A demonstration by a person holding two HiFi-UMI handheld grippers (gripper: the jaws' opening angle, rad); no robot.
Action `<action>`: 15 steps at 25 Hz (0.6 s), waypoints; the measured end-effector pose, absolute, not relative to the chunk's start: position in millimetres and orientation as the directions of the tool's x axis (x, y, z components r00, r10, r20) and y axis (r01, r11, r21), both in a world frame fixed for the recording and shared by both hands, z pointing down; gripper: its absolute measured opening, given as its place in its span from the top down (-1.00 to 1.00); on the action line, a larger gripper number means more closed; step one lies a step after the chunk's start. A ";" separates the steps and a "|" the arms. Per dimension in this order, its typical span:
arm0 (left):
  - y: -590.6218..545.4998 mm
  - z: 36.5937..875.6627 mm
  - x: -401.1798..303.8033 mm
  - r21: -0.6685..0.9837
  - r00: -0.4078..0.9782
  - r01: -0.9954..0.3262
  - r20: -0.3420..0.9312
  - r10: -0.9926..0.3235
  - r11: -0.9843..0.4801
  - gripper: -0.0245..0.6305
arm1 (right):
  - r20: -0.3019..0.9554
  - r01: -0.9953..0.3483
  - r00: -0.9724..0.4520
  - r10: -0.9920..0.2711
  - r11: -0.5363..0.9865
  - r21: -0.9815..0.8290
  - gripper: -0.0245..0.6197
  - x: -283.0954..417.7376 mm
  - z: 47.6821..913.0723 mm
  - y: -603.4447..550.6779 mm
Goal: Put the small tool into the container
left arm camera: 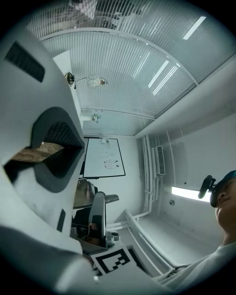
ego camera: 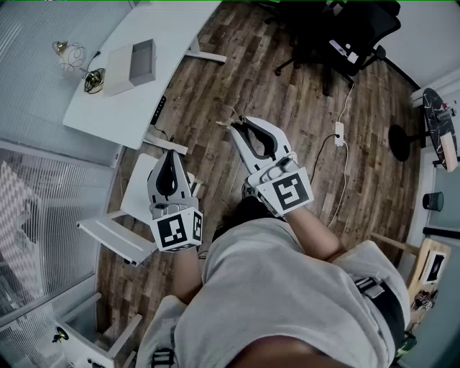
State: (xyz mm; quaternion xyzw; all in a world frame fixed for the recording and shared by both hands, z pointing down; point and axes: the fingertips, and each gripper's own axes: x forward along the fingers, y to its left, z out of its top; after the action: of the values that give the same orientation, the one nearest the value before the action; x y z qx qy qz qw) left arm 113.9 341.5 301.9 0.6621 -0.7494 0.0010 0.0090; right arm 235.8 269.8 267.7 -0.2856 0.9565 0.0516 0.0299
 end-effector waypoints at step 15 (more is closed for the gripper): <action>293.7 308.6 120.1 0.002 -0.110 -0.994 0.042 -0.993 0.110 0.85 | -0.098 -0.529 -0.846 -0.524 0.848 0.036 0.65 234.1 279.4 226.1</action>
State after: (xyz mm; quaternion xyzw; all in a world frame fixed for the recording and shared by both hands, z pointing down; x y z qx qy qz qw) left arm 120.1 293.7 308.6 0.6669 -0.7448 0.0135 0.0163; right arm 234.1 226.1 279.4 -0.2739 0.9603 0.0307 0.0421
